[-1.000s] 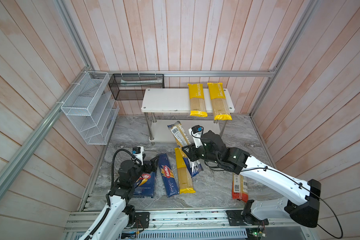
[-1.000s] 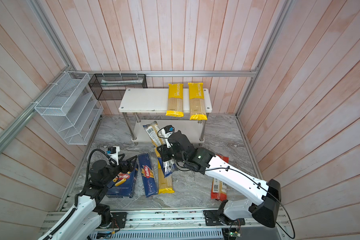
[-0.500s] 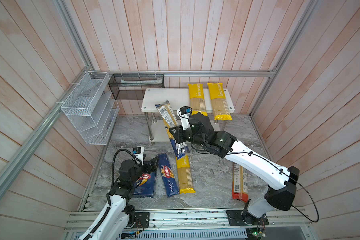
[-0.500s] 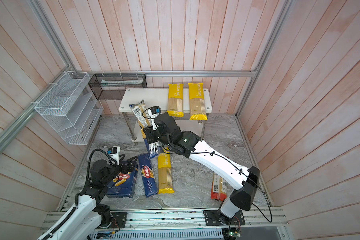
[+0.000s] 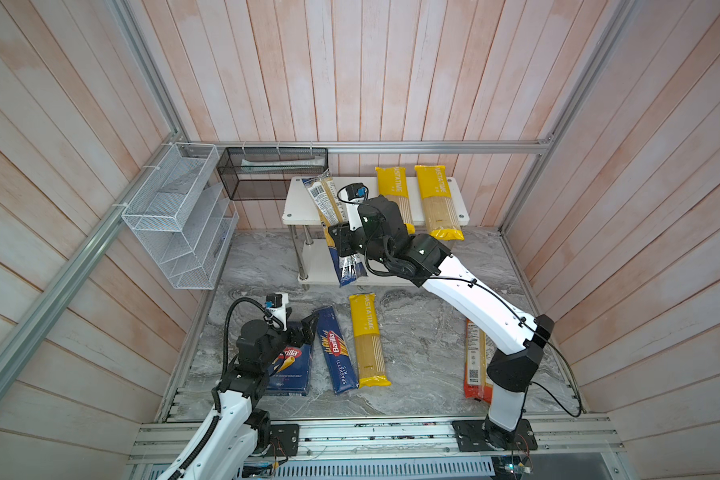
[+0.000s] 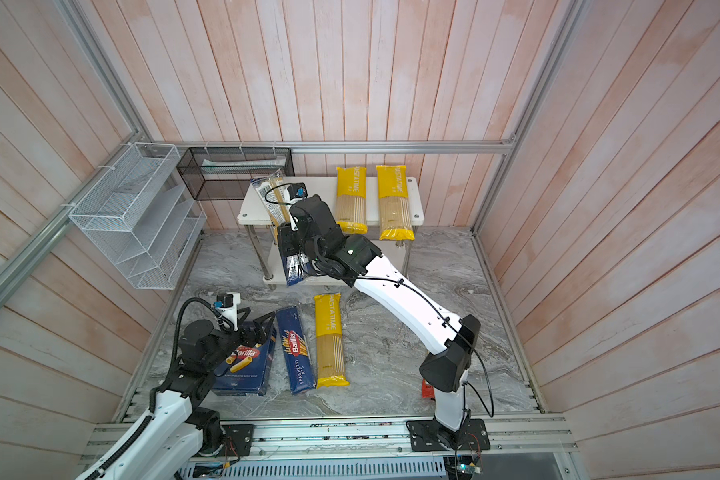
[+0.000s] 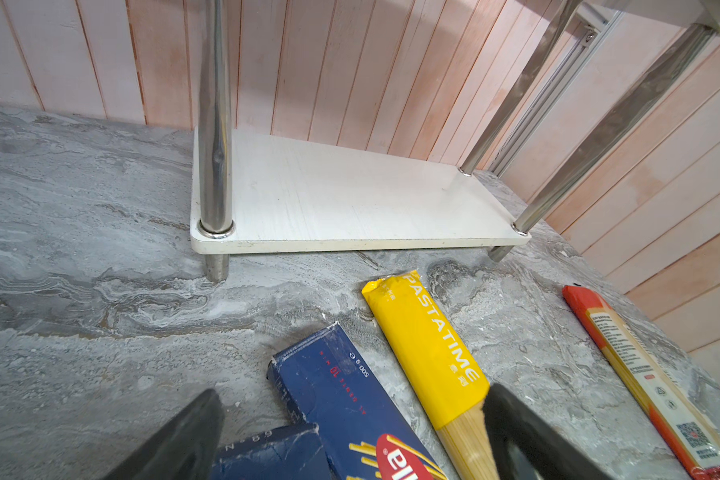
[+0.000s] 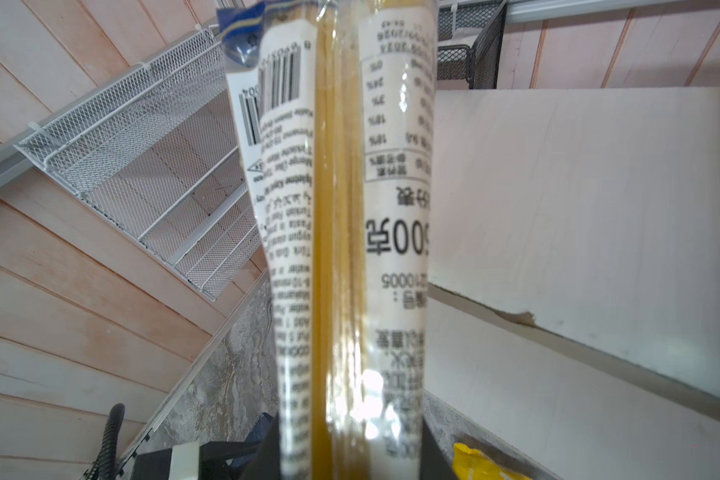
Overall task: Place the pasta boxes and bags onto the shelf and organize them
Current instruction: 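Lower the spaghetti pack onto the top shelf beside the yellow bags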
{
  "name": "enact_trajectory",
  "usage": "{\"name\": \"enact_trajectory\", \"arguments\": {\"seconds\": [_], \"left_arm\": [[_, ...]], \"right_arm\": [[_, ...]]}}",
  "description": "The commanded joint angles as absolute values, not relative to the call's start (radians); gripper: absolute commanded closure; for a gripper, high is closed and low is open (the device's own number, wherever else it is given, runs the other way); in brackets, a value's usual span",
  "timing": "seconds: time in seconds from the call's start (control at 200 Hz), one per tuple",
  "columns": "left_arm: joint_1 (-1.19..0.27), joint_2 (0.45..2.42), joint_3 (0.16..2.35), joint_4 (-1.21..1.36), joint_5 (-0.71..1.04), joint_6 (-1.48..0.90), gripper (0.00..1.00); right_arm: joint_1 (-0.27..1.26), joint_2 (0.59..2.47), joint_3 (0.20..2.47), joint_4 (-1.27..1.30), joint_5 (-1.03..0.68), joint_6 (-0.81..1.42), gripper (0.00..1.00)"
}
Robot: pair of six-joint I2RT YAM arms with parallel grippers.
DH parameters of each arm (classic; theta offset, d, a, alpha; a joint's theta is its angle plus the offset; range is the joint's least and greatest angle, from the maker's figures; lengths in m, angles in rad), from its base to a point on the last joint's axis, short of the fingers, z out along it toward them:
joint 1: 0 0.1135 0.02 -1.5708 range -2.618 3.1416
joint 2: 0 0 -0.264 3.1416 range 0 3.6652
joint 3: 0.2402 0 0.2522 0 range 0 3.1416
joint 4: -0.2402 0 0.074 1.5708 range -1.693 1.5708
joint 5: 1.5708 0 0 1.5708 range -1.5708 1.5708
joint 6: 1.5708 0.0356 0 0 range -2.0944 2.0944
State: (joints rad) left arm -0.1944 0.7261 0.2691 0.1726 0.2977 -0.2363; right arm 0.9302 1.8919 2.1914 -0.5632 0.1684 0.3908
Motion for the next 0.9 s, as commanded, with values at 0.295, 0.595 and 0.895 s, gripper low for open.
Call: {"name": "enact_trajectory", "arguments": {"seconds": [0.295,0.595,0.895], "left_arm": [[-0.191,0.724,0.267,0.186,0.317,-0.218,0.00],[-0.191,0.738,0.277,0.187,0.320,-0.217,0.00],[-0.190,0.729,0.271,0.187,0.319,-0.216,0.00]], "right_arm": [[0.851,1.994,2.461,-0.497,0.178,0.352,0.94],[0.801,2.022,2.467,-0.459,0.211,0.361,0.94],[0.767,2.045,2.477,-0.413,0.234,0.400,0.94]]}}
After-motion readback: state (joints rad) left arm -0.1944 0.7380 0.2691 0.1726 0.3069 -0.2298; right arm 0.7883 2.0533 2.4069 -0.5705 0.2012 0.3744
